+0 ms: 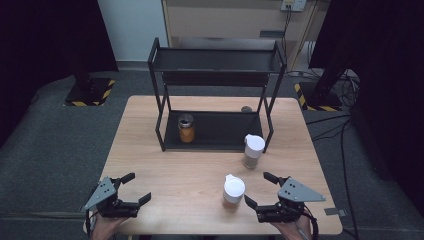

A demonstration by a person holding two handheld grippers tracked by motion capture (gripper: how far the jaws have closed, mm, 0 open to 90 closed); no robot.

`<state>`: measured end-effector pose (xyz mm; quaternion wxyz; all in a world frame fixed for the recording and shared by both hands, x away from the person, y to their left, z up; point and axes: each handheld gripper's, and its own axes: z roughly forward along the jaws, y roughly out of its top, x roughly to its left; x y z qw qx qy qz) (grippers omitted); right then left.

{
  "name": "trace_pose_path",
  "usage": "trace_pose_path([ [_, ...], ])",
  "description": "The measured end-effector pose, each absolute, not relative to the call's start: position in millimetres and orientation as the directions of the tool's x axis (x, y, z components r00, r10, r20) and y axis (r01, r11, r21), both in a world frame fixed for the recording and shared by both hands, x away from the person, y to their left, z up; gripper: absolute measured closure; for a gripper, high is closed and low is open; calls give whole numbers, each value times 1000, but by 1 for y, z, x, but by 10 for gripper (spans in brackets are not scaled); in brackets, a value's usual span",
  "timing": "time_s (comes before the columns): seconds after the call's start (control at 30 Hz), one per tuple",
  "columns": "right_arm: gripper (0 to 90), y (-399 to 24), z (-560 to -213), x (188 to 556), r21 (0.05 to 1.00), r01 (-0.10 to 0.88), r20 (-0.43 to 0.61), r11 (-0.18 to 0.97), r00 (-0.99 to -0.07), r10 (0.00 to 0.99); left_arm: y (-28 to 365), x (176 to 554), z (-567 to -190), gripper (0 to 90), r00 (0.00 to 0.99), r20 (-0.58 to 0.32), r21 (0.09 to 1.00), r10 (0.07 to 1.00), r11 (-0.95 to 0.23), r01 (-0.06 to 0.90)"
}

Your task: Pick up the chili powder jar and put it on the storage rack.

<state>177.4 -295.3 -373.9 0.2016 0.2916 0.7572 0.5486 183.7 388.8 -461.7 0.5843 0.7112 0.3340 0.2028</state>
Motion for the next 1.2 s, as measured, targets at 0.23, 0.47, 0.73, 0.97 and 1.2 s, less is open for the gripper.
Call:
trace_pose_path([
  [0.23,86,-277,-376,189,940,227,14,254,-769,639,389,184,-462,34,697,-101,968,710,-92,234],
  [0.47,90,-264,-385,200,933,255,41,253,-776,629,389,184,-462,34,697,-101,968,710,-92,233],
  [0.73,97,-253,-394,207,921,284,55,265,-771,634,389,184,-462,35,698,-98,967,709,-96,234],
  [0.97,121,-246,-401,209,915,299,59,272,-765,641,388,184,-461,36,702,-95,966,706,-104,236],
  [1.2,177,-244,-409,211,912,308,65,272,-763,644,388,184,-461,36,702,-95,966,706,-104,235],
])
